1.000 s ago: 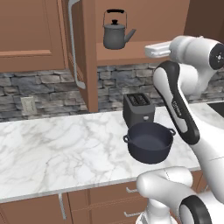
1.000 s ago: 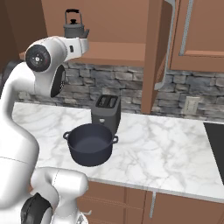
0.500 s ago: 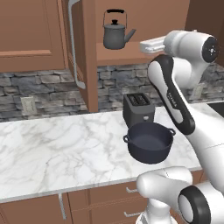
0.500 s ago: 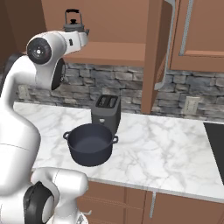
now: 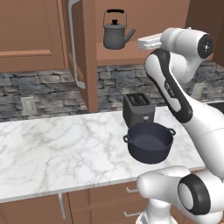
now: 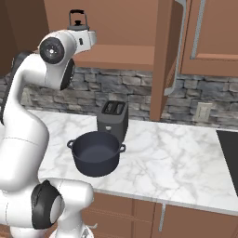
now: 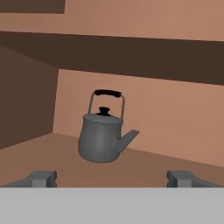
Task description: Pick the kettle from the cabinet and place it on a stove burner. Then pick the pot from the counter and place it on another stove burner. Finally, turn both burners on.
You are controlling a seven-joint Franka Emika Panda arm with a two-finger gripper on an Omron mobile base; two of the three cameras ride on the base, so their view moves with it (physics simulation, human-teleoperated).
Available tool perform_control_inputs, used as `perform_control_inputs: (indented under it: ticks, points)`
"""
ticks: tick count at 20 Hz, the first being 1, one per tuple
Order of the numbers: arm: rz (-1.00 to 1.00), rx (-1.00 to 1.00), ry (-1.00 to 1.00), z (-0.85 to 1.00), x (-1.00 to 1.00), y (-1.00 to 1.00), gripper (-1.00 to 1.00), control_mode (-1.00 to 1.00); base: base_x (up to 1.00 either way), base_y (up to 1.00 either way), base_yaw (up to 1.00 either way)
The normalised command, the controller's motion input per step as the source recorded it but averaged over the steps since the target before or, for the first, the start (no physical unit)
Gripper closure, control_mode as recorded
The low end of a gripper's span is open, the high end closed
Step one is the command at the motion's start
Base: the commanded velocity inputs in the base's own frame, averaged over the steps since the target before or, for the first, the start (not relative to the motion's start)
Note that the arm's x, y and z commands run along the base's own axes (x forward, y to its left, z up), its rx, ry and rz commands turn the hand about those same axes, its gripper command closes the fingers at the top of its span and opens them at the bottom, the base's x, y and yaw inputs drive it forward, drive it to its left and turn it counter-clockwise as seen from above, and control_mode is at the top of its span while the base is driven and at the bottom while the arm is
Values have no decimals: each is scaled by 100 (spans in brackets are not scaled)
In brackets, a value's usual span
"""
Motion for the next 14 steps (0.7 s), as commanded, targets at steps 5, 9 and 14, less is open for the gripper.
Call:
perform_control_inputs:
  ticks: [5, 9, 14]
  points:
    - [1, 0, -1, 4, 27, -1, -100, -100, 0, 0, 0]
    - [0, 0, 0, 12, 31, -10, -100, -100, 0, 0, 0]
    - [0, 0, 0, 18, 33, -9, -100, -100, 0, 0, 0]
